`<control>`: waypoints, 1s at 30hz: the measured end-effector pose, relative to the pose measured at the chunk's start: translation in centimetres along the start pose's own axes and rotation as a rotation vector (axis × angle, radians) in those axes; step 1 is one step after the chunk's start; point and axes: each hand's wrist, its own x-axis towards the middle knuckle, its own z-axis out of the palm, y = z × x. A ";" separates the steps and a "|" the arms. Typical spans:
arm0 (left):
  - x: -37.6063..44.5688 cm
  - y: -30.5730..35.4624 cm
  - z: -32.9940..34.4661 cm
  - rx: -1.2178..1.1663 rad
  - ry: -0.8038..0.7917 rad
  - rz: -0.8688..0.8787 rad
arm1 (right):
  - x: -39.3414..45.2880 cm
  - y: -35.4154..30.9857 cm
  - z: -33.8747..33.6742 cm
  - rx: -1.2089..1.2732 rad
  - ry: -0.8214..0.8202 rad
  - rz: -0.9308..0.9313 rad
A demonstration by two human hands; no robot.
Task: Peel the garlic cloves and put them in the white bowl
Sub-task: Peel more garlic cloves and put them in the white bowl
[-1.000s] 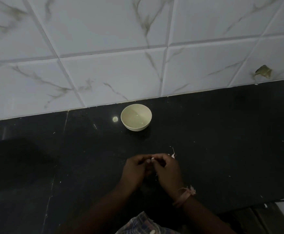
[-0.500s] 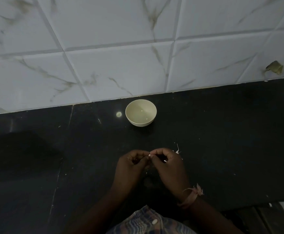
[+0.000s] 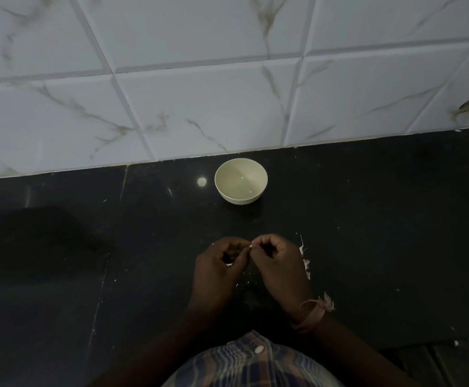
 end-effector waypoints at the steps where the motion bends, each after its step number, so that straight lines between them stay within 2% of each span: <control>1: 0.1 -0.1 0.0 -0.002 0.004 0.002 | 0.2 0.0 0.0 0.002 -0.009 0.002; 7: 1.4 -0.1 0.0 -0.033 0.039 0.000 | 1.5 -0.7 0.1 0.123 -0.079 0.068; 12: 1.7 0.3 -0.2 -0.033 0.041 0.004 | 2.0 -0.6 0.7 0.114 -0.088 0.087; 30: 1.3 0.8 -0.4 -0.114 -0.058 -0.046 | 1.4 -0.6 -0.4 0.159 -0.140 0.138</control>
